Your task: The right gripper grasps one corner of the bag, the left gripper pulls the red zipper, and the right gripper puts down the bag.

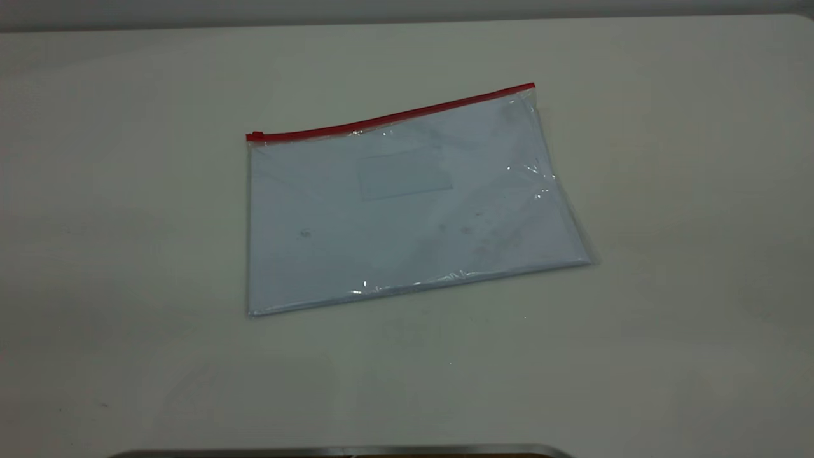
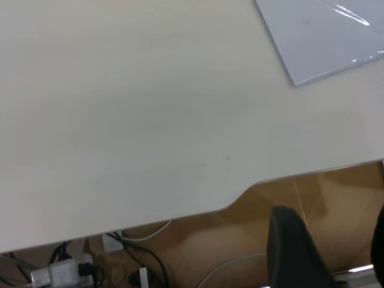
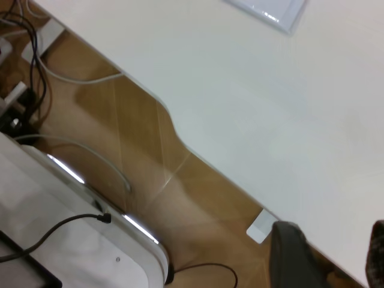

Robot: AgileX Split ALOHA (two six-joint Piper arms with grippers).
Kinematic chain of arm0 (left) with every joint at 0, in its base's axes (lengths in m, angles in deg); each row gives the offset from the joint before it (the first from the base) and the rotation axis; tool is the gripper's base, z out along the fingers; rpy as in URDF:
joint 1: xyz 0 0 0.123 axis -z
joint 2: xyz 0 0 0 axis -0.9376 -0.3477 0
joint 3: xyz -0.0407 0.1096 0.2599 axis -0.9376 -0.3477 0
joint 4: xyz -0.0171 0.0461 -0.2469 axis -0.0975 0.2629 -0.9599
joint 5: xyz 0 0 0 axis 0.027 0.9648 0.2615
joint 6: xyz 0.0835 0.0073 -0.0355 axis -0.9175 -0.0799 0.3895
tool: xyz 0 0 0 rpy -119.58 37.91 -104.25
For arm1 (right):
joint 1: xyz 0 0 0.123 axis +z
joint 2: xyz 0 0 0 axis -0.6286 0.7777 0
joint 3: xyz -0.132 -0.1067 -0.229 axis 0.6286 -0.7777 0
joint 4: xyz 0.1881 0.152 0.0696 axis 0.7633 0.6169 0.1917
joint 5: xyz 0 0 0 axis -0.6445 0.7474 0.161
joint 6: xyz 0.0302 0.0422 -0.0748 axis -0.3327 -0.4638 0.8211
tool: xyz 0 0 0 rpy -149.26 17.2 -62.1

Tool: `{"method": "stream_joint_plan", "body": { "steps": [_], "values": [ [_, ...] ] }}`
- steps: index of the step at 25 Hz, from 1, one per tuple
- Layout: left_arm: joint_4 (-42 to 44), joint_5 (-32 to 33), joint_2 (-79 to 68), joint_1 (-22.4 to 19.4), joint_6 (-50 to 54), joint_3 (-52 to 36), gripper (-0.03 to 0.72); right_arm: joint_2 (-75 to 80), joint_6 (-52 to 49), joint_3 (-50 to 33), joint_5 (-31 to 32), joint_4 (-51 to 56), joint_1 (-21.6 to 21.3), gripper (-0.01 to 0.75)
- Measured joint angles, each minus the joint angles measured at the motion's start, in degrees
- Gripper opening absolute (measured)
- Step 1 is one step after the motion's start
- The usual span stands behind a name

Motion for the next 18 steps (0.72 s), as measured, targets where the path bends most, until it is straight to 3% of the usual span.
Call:
{"method": "stream_joint_plan", "body": {
  "steps": [5, 8, 11, 13, 18],
  "values": [
    [0.0, -0.05, 0.33, 0.0, 0.0, 0.0, 0.389, -4.12, 0.0, -0.13, 0.13, 0.2, -1.78, 0.342],
    [-0.06, -0.05, 2.47, 0.0, 0.0, 0.0, 0.389, -8.19, 0.0, -0.23, 0.27, 0.54, -11.08, 0.342],
    [-0.1, -0.05, 5.79, 0.0, 0.0, 0.0, 0.389, -13.12, 0.0, -0.23, 0.51, 0.65, -23.11, 0.342],
    [-0.1, -0.05, 8.48, 0.0, 0.0, 0.0, 0.389, -16.15, 0.0, -0.23, 0.7, 0.65, -28.44, 0.341],
    [-0.27, 0.42, 11.92, 0.0, 0.0, 0.0, 0.389, -23.47, 0.0, -0.18, 1.55, 0.7, -31.84, 0.341]
  ]
}}
